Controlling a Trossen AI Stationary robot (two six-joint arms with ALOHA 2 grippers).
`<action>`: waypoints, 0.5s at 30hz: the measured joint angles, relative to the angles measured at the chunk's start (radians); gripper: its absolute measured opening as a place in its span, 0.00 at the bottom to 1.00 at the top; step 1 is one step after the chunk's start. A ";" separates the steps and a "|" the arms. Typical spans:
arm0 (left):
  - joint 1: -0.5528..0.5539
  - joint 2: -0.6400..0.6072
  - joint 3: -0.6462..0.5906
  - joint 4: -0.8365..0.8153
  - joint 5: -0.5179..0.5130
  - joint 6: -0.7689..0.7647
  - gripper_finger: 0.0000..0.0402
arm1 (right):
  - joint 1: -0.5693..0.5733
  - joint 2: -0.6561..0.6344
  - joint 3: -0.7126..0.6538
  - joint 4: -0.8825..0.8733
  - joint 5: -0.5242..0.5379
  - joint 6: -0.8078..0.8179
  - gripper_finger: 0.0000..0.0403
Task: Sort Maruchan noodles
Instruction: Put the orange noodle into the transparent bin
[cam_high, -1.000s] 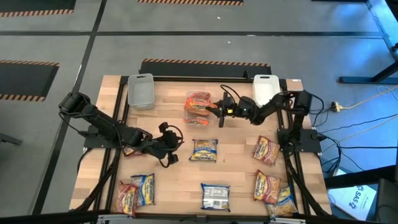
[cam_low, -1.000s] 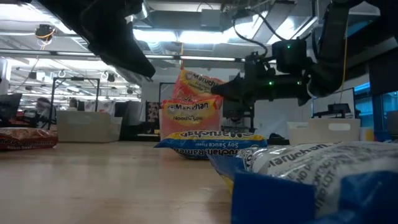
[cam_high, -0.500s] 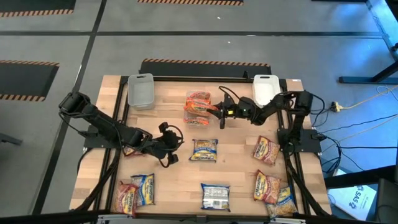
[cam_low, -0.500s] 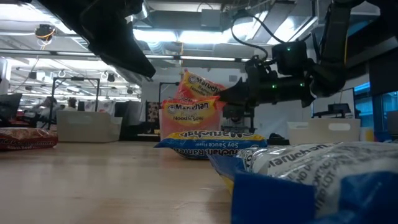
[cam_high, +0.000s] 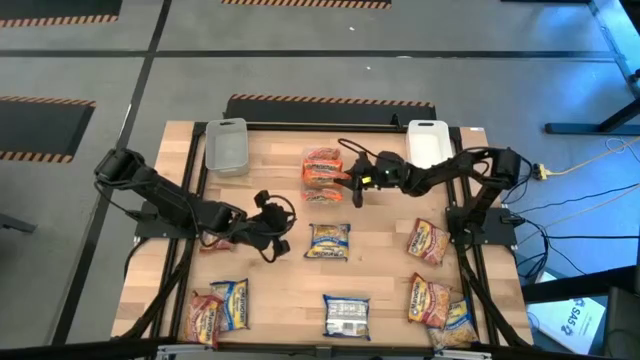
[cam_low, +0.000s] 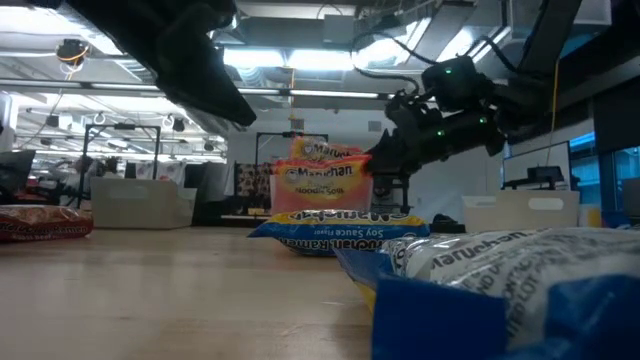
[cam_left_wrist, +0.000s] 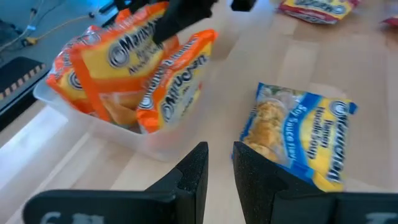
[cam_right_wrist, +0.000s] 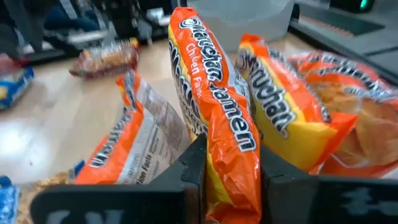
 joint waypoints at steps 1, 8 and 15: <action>0.010 0.000 0.000 0.000 0.007 0.000 0.17 | 0.000 0.000 0.015 -0.037 0.000 -0.012 0.14; 0.047 0.000 0.000 0.000 0.056 0.000 0.17 | 0.000 -0.001 0.116 -0.273 -0.013 -0.089 0.14; 0.047 0.000 0.000 0.000 0.057 -0.001 0.17 | 0.000 0.004 0.154 -0.356 -0.010 -0.098 0.14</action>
